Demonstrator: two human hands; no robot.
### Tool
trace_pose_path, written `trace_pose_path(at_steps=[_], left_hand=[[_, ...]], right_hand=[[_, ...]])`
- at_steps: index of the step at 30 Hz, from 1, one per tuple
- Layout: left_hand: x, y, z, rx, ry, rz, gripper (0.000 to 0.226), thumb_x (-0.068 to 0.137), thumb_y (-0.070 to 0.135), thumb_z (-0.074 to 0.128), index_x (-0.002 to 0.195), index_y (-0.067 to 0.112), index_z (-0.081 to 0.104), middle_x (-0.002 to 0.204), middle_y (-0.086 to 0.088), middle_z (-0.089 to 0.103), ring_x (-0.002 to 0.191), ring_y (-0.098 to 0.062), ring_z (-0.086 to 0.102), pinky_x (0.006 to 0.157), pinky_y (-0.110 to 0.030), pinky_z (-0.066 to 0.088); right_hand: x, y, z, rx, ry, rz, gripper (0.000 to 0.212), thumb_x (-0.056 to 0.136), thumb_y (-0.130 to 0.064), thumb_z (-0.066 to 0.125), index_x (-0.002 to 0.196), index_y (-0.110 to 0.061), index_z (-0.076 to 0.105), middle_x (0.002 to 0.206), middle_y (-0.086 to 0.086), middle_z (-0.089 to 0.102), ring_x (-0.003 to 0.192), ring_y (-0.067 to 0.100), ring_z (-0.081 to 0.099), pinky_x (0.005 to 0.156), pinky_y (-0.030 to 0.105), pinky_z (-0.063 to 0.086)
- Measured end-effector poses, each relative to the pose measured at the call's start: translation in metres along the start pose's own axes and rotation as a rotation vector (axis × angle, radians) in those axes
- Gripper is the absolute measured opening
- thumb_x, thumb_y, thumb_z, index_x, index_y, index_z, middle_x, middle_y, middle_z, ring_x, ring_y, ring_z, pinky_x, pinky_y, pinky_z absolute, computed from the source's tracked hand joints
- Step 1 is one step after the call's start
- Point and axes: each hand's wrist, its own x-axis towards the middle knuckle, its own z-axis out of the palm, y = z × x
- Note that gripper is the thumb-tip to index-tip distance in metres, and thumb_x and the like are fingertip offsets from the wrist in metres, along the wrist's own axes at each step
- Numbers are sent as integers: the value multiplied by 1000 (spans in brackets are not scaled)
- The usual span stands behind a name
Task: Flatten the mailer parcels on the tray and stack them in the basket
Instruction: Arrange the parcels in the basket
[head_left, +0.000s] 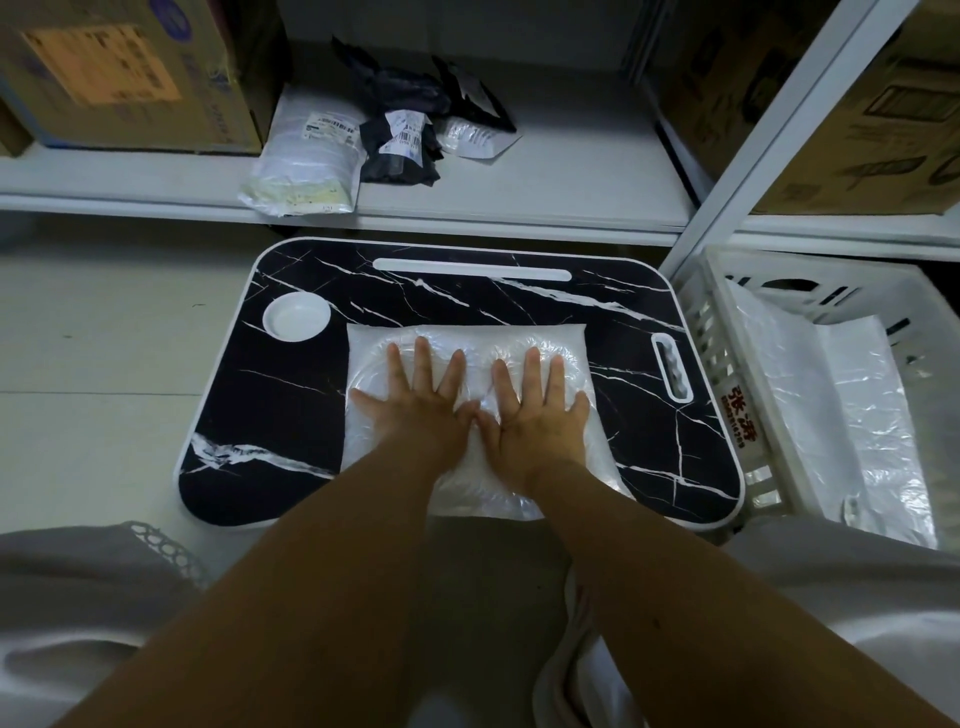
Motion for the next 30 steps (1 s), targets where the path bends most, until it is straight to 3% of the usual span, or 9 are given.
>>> trace_pose_path(at_steps=[7, 9, 11, 13, 15, 17, 19, 26, 30], left_hand=[[18, -15, 6, -32, 186, 99, 59, 97, 55, 5, 146, 36, -21, 154, -8, -28, 142, -34, -23, 115, -58, 3], [32, -16, -2, -39, 208, 116, 56, 99, 48, 11, 150, 32, -8, 157, -11, -18, 144, -33, -18, 117, -54, 3], [44, -11, -16, -97, 304, 122, 49, 101, 34, 21, 147, 19, 22, 157, -16, 11, 147, -31, -2, 119, -49, 7], [53, -4, -29, -182, 450, 98, 40, 99, 22, 26, 134, 12, 43, 148, -16, 35, 146, -29, 12, 119, -45, 12], [59, -2, -30, -164, 425, 86, 47, 101, 33, 22, 146, 21, 27, 156, -12, 20, 147, -30, 4, 118, -51, 10], [60, -4, -18, -42, 271, 75, 55, 99, 48, 12, 150, 35, -5, 160, -5, -8, 145, -34, -10, 113, -63, 7], [61, -6, -8, -25, 196, 41, 54, 96, 55, 3, 145, 43, -18, 158, -1, -19, 144, -38, -15, 109, -68, 5], [65, -8, 1, -62, 192, 14, 53, 95, 56, 0, 144, 45, -17, 158, -4, -17, 144, -36, -15, 110, -67, 4], [70, -4, 0, -109, 160, -6, 62, 95, 55, 1, 150, 29, -12, 159, -7, -10, 146, -31, -11, 113, -61, 4]], right_hand=[[15, -12, -4, 108, 73, 41, 61, 101, -49, 13, 154, -24, -7, 159, 16, -16, 146, 35, -16, 117, 54, 6], [26, -17, -9, 137, 142, 80, 56, 102, -40, 23, 153, -18, 13, 160, 19, 6, 148, 34, 0, 116, 50, 13], [42, -20, -18, 157, 318, 130, 39, 98, -27, 34, 132, -13, 47, 141, 14, 44, 136, 29, 30, 106, 46, 25], [59, -23, -28, 200, 466, 148, 28, 92, -20, 40, 112, -14, 60, 121, 8, 57, 124, 26, 42, 101, 47, 25], [71, -21, -31, 243, 428, 102, 34, 97, -28, 39, 126, -19, 55, 138, 7, 50, 139, 28, 31, 110, 57, 15], [78, -18, -24, 179, 223, 42, 48, 102, -43, 20, 149, -32, 27, 160, 3, 19, 149, 29, 1, 111, 65, 1], [80, -13, -16, 157, 109, 15, 51, 101, -50, 8, 151, -41, 8, 163, 0, 0, 148, 32, -14, 110, 68, -4], [82, -14, -14, 190, 22, 28, 51, 100, -54, 10, 150, -45, 4, 163, 1, -4, 147, 34, -15, 111, 67, 0], [85, -11, -16, 244, 2, 72, 55, 100, -54, 14, 152, -41, 6, 162, 7, -5, 148, 31, -11, 114, 61, 2]])
